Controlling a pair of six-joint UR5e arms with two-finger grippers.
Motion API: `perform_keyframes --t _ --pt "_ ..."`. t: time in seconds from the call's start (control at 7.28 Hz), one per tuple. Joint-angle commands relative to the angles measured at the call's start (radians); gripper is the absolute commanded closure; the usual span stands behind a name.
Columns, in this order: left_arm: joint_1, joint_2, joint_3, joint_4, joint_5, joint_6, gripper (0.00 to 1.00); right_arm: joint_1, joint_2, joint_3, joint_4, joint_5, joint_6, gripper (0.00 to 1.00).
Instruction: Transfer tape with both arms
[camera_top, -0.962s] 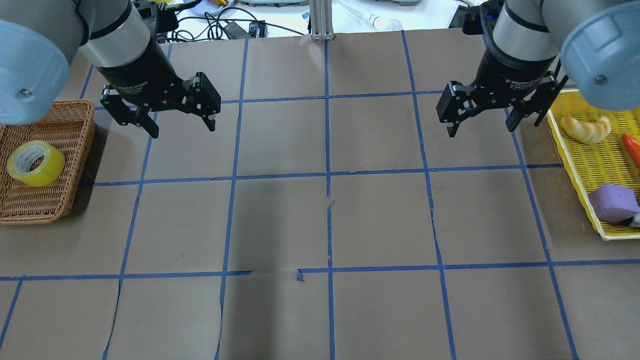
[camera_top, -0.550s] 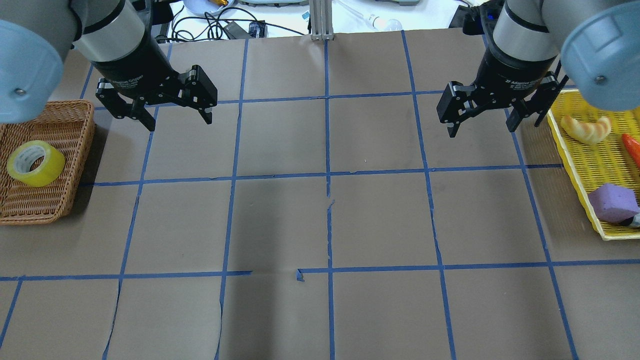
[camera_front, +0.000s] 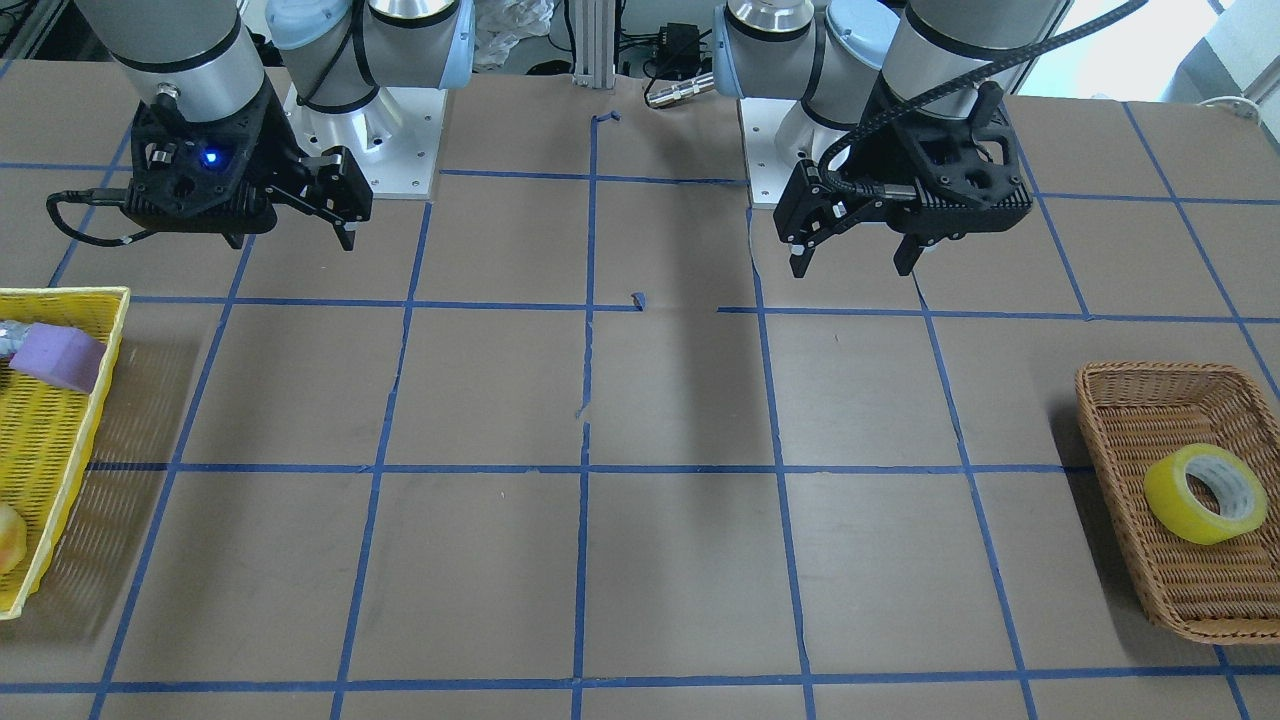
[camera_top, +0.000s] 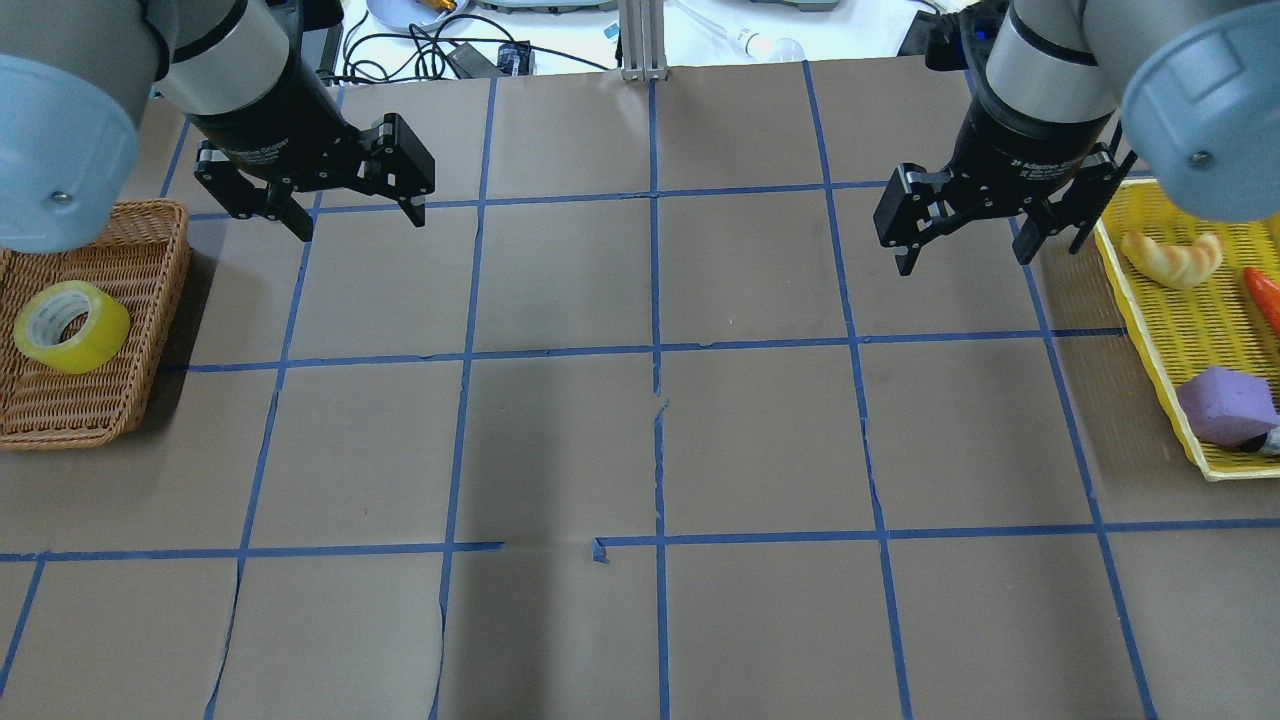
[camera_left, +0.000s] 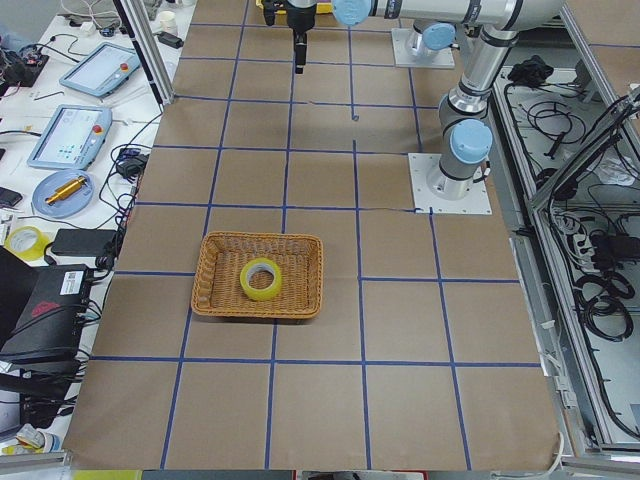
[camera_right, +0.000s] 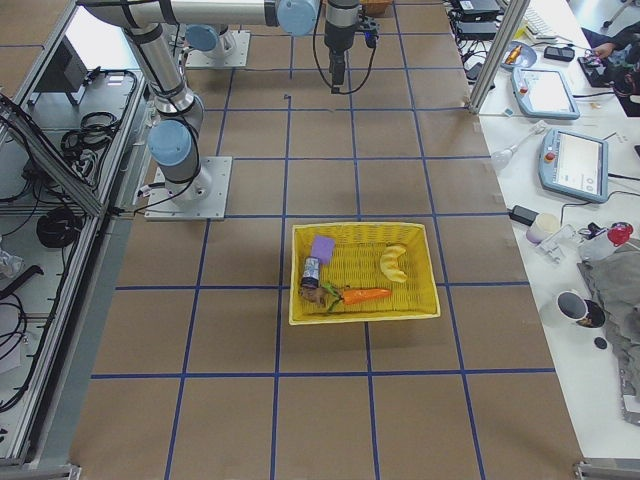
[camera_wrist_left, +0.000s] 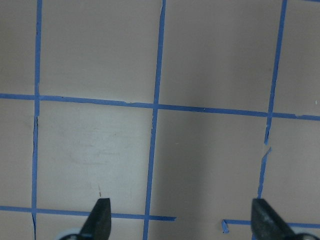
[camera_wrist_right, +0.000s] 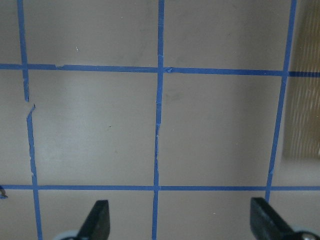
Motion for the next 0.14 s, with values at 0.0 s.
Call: perform_keyframes --t 0.0 --pt "-0.001 0.001 -0.002 -0.004 0.002 0.000 0.00 -0.001 0.000 0.000 0.000 0.000 0.000 0.00"
